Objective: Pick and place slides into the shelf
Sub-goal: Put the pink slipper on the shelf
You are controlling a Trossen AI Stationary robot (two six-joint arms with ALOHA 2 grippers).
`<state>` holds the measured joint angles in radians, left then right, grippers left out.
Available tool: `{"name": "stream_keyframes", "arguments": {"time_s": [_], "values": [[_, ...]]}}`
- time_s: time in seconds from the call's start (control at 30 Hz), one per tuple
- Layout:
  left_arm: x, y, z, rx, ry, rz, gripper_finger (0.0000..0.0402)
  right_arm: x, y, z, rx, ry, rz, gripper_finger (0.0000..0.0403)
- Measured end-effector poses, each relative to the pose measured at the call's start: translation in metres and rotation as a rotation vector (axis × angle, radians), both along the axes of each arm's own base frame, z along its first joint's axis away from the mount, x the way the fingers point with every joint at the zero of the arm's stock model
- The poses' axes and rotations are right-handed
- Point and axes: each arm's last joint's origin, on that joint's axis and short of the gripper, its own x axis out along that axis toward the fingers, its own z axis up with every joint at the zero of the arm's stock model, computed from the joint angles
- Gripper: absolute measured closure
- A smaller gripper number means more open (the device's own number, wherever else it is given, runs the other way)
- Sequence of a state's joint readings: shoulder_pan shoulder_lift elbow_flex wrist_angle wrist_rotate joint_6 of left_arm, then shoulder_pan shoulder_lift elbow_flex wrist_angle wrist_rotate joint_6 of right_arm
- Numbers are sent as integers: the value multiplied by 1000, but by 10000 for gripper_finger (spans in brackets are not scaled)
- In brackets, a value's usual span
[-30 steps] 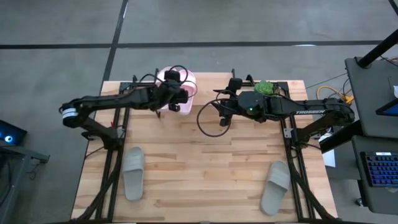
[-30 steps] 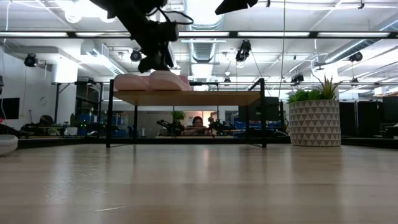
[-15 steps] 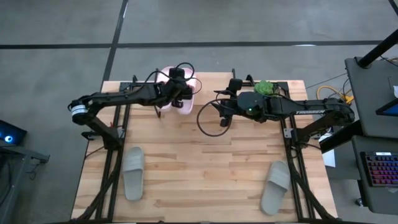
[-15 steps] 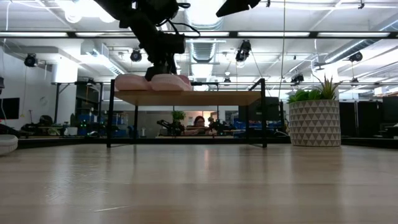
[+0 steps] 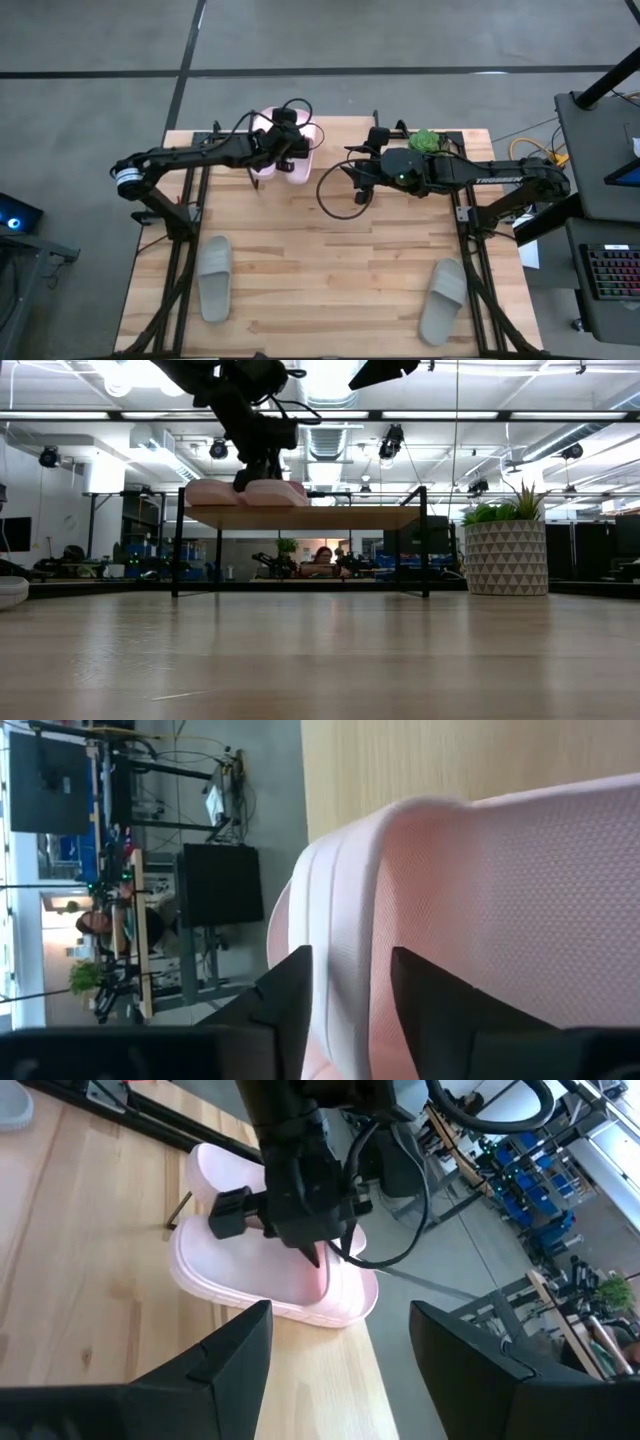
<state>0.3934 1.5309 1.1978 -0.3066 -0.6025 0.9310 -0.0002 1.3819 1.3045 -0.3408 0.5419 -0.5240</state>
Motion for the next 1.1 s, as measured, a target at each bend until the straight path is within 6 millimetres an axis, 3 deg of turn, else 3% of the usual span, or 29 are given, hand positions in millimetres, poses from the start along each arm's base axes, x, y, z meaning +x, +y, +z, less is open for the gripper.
{"name": "stream_keyframes", "arguments": {"time_s": [0.2,0.47,1.1], "values": [[-1,4,0,2,-8,9,317,0,0,0,1,0,0,177],[-1,4,1,13,-8,24,395,0,0,0,1,0,0,177],[-1,7,3,90,42,20,400,0,0,0,0,3,0,177]]}}
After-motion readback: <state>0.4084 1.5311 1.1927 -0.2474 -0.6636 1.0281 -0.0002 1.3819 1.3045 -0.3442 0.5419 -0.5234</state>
